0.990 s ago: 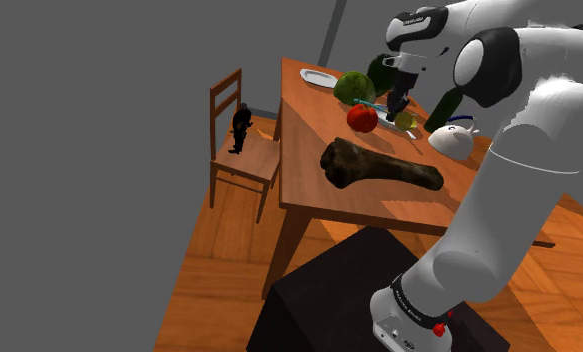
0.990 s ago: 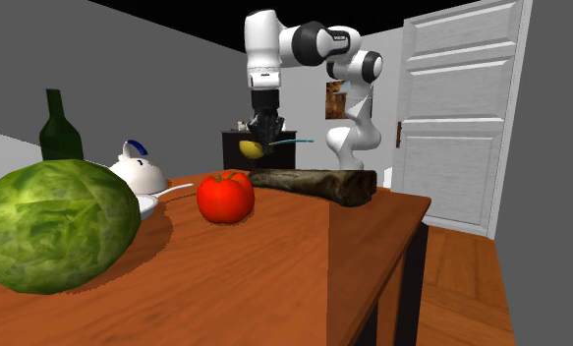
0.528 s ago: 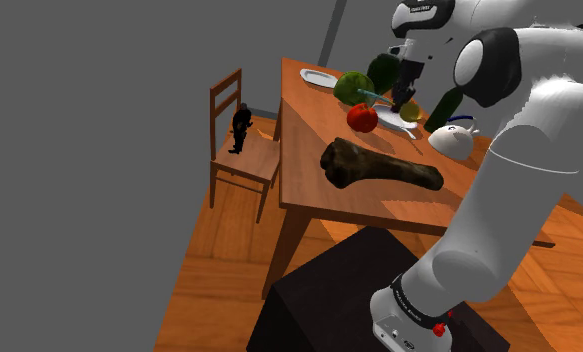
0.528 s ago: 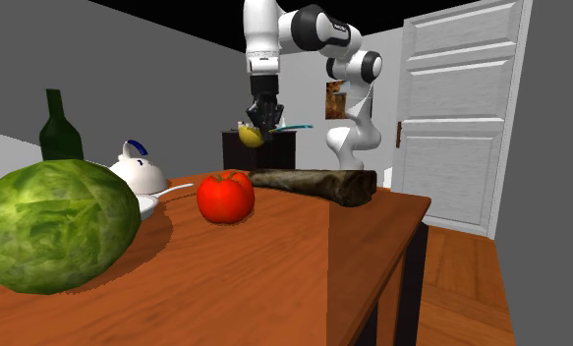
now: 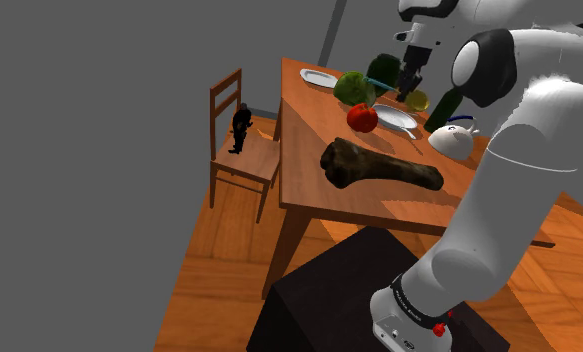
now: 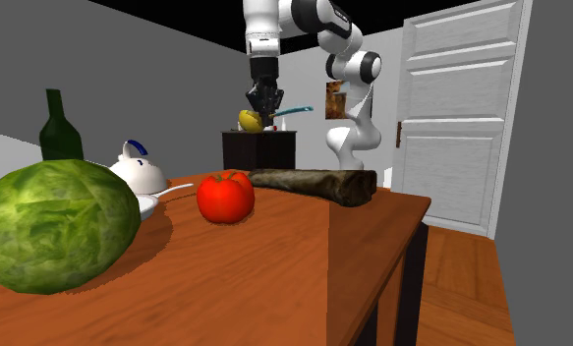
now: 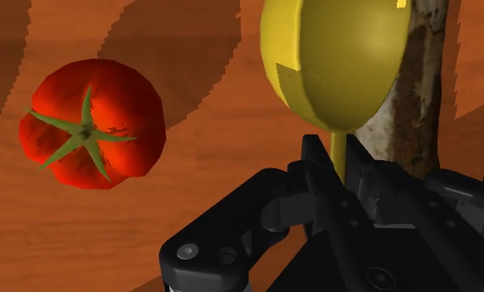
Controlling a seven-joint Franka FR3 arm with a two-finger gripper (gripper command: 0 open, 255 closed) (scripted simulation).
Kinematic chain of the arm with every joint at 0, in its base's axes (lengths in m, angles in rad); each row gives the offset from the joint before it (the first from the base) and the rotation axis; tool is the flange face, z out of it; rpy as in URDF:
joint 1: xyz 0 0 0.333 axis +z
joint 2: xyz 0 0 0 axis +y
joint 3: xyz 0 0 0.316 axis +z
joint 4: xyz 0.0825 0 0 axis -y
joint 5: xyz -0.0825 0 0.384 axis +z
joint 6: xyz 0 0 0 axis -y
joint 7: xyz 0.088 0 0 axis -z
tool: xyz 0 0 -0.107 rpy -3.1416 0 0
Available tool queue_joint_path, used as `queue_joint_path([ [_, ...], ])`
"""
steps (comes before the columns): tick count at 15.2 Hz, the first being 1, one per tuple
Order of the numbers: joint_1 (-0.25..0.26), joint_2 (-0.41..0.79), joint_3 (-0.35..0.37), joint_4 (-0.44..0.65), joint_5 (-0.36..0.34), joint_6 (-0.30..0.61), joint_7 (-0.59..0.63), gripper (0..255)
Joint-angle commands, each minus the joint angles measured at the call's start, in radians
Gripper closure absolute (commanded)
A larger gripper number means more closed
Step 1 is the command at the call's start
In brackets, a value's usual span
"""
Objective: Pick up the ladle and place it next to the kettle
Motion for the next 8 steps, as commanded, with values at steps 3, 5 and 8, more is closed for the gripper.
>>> queue_joint_path([
  [3, -0.013, 0.009, -0.002, 0.068, 0.006, -0.06, -0.007, 255],
  [5, -0.024, 0.001, -0.01, 0.065, -0.001, -0.063, -0.027, 255],
  [8, -0.053, -0.023, -0.033, 0.031, -0.023, -0.045, -0.084, 255],
])
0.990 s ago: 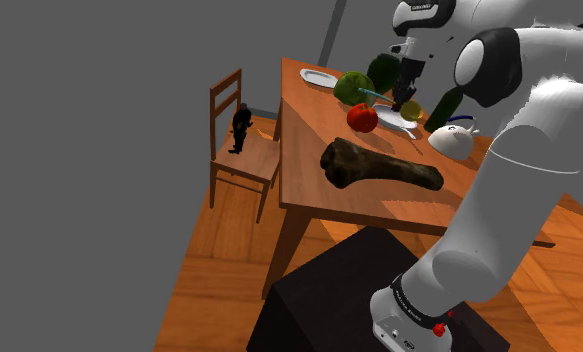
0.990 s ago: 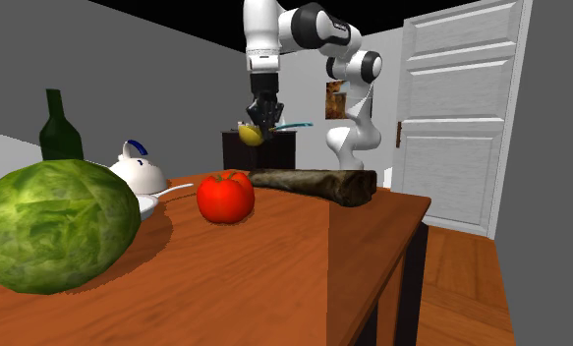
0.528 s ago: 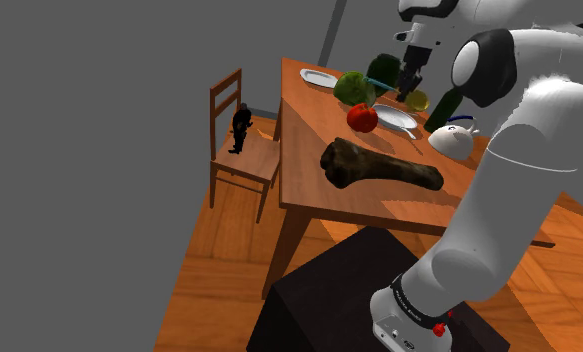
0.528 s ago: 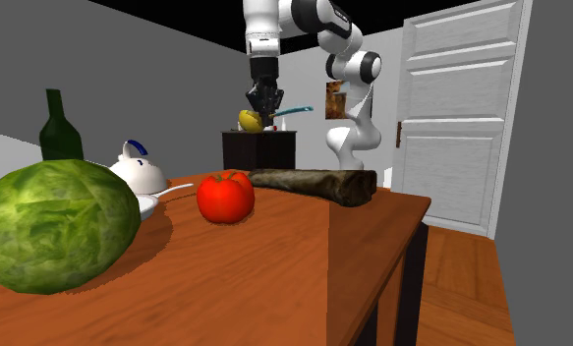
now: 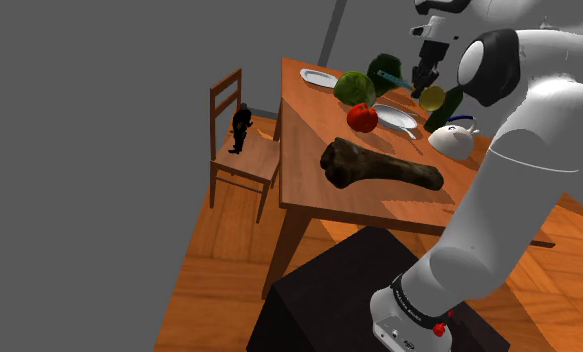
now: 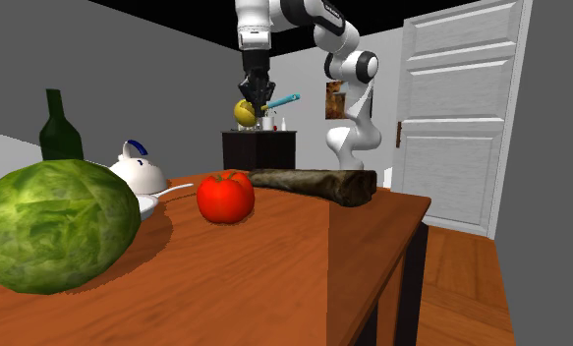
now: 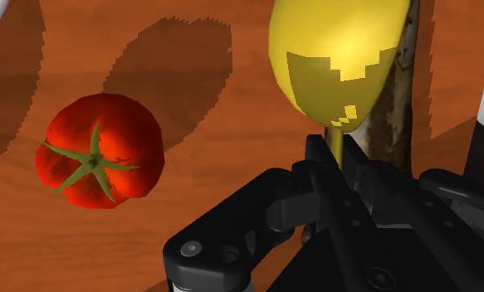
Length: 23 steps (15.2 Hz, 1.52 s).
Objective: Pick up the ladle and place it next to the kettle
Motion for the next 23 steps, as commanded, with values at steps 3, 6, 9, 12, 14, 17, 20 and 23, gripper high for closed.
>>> queue_joint_path([
  [3, -0.045, -0.023, -0.03, -0.039, -0.022, 0.026, -0.08, 255],
  [6, -0.09, -0.025, -0.052, -0.047, -0.028, 0.037, -0.147, 255],
  [9, -0.143, -0.013, -0.072, -0.042, -0.025, 0.045, -0.219, 255],
  [12, -0.204, 0.011, -0.09, -0.024, -0.011, 0.049, -0.295, 255],
  [14, -0.252, 0.033, -0.1, -0.004, 0.003, 0.05, -0.347, 255],
  [17, -0.335, 0.078, -0.109, 0.039, 0.033, 0.046, -0.431, 255],
  [20, -0.318, 0.066, -0.11, -0.017, 0.024, 0.092, -0.422, 255],
  [23, -0.305, 0.057, -0.11, -0.069, 0.018, 0.136, -0.416, 255],
])
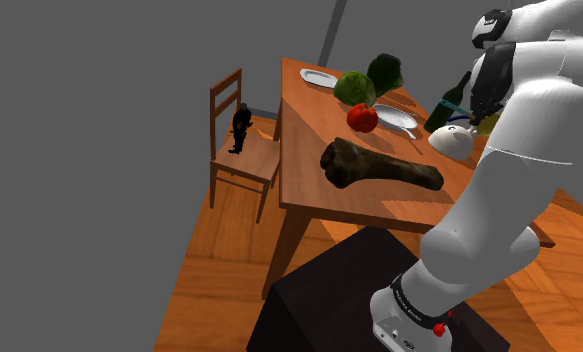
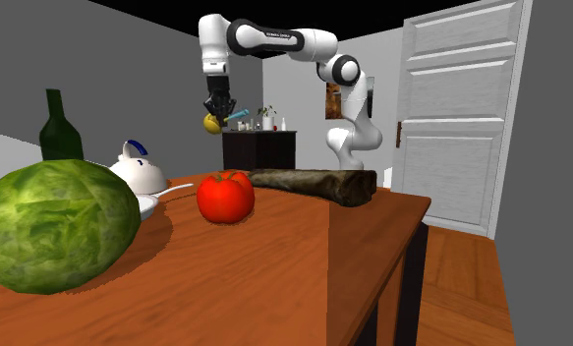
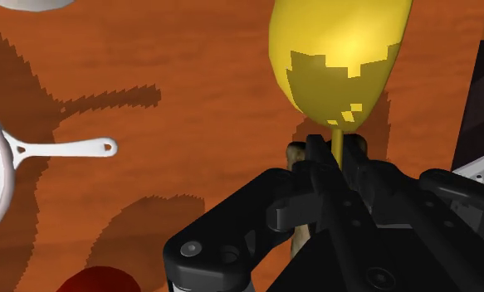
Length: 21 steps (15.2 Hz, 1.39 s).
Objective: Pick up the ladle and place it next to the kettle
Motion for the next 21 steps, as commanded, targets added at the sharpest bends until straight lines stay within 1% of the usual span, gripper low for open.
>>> queue_joint_path([
  [1, 0.012, -0.01, -0.001, -0.04, -0.007, 0.033, 0.006, 255],
  [10, 0.033, -0.015, 0.003, -0.169, -0.008, 0.155, 0.017, 255],
  [21, 0.035, 0.011, 0.018, -0.291, 0.015, 0.293, 0.016, 255],
])
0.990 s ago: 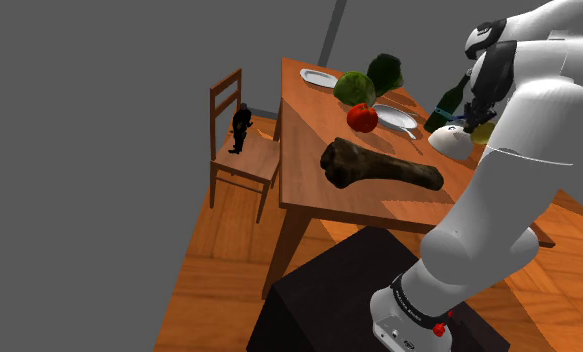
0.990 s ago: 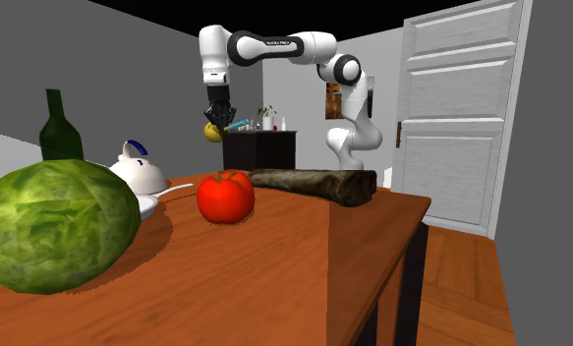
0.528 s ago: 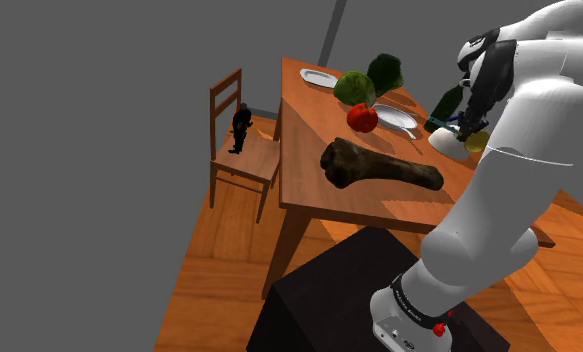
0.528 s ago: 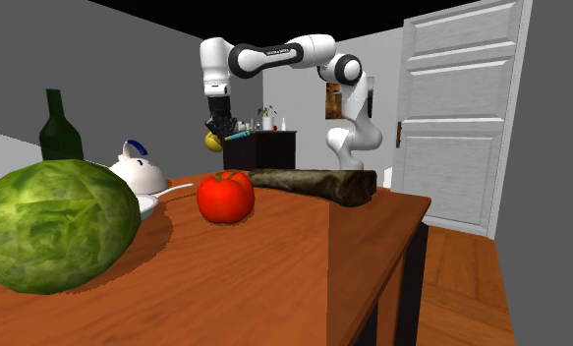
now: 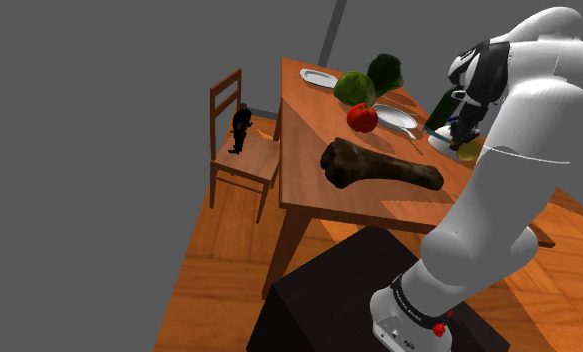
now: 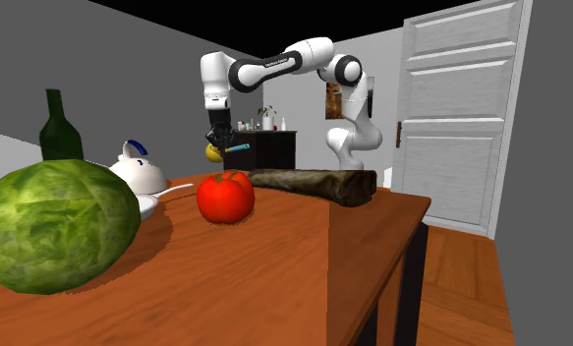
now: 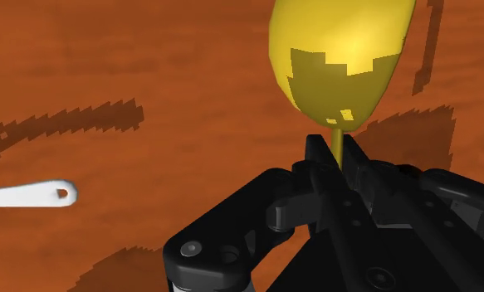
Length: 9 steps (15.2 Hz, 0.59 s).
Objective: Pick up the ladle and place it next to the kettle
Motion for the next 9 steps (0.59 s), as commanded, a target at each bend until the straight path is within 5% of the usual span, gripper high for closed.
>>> queue_joint_path([
  [1, 0.0, 0.003, 0.002, -0.024, 0.003, 0.026, -0.002, 255],
  [9, -0.012, 0.042, 0.021, -0.09, 0.036, 0.119, -0.013, 255],
])
